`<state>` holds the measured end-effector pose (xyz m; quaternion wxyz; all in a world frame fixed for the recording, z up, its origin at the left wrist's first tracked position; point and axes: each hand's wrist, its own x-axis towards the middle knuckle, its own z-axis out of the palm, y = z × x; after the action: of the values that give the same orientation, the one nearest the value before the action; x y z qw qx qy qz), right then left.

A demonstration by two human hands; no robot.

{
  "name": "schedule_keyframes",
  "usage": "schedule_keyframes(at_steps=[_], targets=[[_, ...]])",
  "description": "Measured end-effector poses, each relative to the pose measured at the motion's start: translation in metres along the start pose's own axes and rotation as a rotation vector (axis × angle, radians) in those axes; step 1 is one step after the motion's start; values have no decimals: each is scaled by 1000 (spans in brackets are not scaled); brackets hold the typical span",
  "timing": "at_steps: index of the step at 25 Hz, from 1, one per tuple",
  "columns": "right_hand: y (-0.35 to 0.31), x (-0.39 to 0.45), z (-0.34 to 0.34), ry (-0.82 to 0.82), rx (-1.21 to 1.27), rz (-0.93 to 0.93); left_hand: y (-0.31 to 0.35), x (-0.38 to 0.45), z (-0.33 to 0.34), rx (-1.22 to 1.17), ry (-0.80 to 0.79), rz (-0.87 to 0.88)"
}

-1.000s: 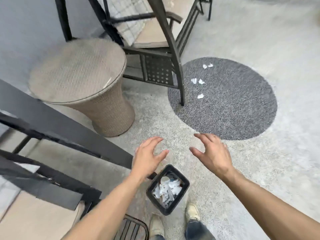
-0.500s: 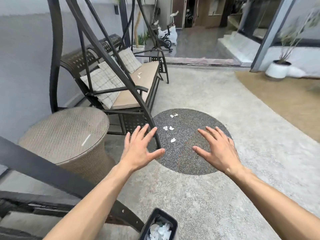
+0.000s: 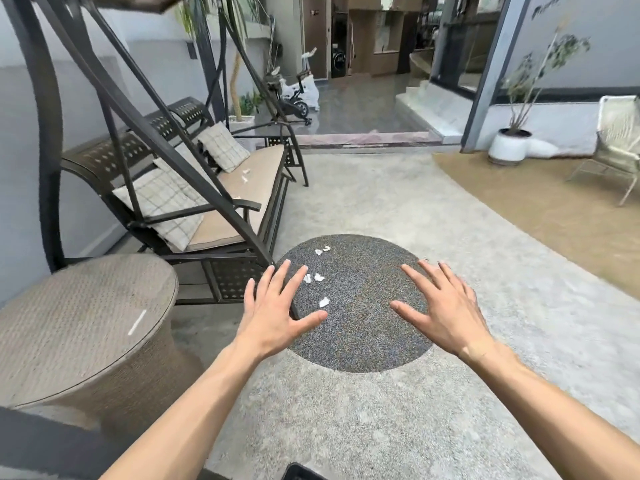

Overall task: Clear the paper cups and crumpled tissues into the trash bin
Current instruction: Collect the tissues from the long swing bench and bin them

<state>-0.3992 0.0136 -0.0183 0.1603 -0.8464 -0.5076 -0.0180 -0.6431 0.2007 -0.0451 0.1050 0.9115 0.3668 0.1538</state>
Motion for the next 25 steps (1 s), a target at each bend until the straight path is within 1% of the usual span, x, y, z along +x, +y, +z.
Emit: schedule_keyframes(at_steps=[4, 10, 13, 18, 25], targets=[[56, 44, 5, -32, -14, -3, 31, 55, 28, 13, -19, -15], [173, 117, -3, -45, -29, -3, 93, 148, 66, 41, -18, -72], [215, 148, -3, -62, -16, 11, 116, 184, 86, 43, -20, -86], [242, 201, 13, -107, 22, -16, 128, 229, 107, 49, -25, -106], [247, 306, 49, -122, 32, -72, 92, 319, 132, 61, -7, -161]])
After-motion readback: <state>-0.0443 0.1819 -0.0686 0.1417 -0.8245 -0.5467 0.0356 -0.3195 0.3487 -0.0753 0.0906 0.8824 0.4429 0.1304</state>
